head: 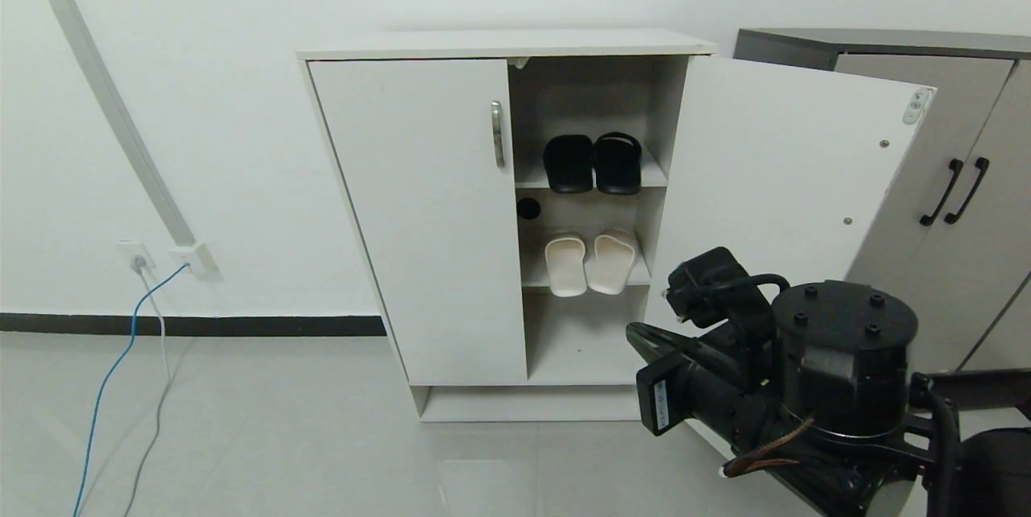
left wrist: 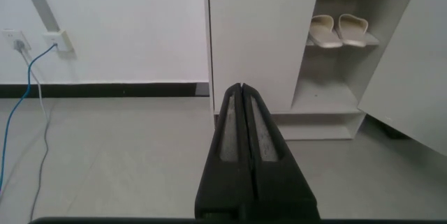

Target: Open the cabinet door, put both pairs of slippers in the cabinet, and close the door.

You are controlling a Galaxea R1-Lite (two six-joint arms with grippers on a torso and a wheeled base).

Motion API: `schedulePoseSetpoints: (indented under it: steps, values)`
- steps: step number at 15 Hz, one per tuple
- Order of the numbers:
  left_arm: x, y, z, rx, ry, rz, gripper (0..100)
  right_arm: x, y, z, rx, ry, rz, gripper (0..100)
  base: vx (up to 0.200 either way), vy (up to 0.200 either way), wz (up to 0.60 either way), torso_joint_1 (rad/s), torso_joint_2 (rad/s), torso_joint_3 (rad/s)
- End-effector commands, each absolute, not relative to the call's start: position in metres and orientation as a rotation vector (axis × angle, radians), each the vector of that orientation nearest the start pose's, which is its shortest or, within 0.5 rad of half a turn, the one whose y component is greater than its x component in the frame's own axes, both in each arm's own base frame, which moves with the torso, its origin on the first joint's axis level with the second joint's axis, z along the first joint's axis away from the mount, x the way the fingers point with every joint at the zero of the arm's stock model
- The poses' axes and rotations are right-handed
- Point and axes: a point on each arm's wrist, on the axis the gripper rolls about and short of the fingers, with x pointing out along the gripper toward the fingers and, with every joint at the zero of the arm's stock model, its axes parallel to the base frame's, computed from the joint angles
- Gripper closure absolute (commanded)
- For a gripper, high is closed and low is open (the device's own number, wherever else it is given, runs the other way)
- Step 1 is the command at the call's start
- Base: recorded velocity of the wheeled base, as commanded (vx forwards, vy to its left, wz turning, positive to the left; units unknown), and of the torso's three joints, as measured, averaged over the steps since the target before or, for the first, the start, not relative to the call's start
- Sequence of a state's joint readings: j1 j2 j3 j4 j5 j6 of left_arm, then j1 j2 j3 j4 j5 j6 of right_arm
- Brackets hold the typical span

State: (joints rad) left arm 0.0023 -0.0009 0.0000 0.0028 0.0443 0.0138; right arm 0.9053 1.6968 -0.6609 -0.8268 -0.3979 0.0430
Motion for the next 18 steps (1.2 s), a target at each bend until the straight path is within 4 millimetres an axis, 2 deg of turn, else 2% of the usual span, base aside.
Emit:
schedulePoseSetpoints:
  steps: [1,15,18]
  values:
    - [-0.0228,0.0009,0.0752,0.014,0.003,0.048,100,0.1863,0.2231,0.1629,-0.091,0.184,0.500,100,0.000,0.000,0.00,0.000,0.00,0.000]
    - [-0.0228,0.0009,0.0752,0.014,0.003,0.048,100,0.1862,0.2221,0.1620,-0.097,0.187,0.496,100,0.000,0.000,0.00,0.000,0.00,0.000]
    - [-0.0228,0.0009,0.0752,0.014,0.003,0.048,100,0.1863,0.2222,0.1615,-0.099,0.190,0.496,100,0.000,0.000,0.00,0.006,-0.14,-0.202]
